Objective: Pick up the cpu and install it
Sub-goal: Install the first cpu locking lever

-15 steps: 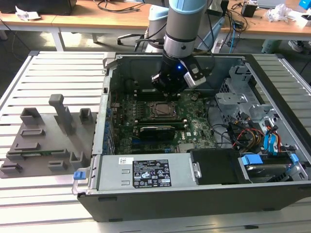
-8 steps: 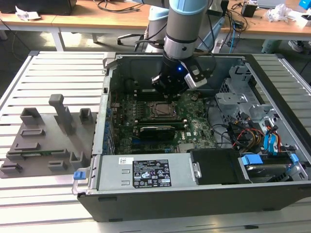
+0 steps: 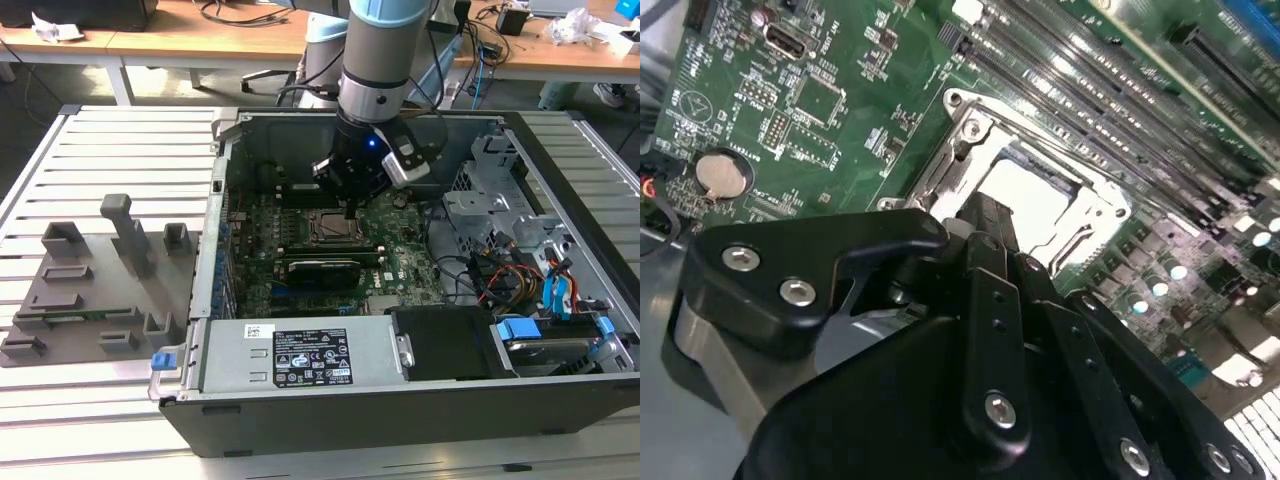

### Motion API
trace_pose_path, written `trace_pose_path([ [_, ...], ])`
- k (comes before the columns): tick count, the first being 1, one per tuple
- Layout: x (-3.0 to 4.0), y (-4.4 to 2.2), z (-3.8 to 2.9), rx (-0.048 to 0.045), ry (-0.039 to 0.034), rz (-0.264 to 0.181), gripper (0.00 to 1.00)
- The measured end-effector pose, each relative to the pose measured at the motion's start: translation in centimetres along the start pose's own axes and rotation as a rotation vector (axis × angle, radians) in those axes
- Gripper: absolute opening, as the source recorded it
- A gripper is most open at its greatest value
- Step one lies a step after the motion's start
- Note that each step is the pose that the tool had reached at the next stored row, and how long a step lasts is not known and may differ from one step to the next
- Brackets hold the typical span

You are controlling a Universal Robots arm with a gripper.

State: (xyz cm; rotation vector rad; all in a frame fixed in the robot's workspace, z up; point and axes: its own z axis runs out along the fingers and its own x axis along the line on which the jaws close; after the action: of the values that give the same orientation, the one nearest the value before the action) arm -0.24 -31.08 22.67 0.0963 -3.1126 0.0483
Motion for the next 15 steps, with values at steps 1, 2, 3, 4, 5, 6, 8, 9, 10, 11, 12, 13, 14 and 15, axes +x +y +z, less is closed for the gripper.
trace_pose_path([
  [1,0.01,-0.02,-0.50,0.0044,0.0003,0.000,0.11],
  [2,0.04,-0.04,-1.15,0.0090,0.0006,0.000,0.11],
  [3,0.05,-0.05,-1.62,0.0127,0.0008,0.000,0.11],
  [4,0.06,-0.06,-2.00,0.0156,0.0010,0.000,0.11],
  [5,0.08,-0.09,-2.65,0.0211,0.0013,0.001,0.11],
  [6,0.10,-0.11,-3.41,0.0266,0.0016,0.001,0.11],
  [8,0.13,-0.14,-4.61,0.0337,0.0021,0.001,0.11],
  [9,0.15,-0.16,-5.17,0.0369,0.0023,0.001,0.11],
  [10,0.16,-0.18,-5.84,0.0401,0.0024,0.001,0.11],
  [11,0.18,-0.19,-6.26,0.0416,0.0026,0.001,0.11],
  [12,0.19,-0.21,-6.73,0.0422,0.0027,0.001,0.11],
  [13,0.20,-0.21,-6.94,0.0420,0.0026,0.001,0.11],
  [14,0.20,-0.21,-6.96,0.0419,0.0026,0.001,0.11],
  [15,0.20,-0.21,-6.96,0.0419,0.0025,0.001,0.11],
])
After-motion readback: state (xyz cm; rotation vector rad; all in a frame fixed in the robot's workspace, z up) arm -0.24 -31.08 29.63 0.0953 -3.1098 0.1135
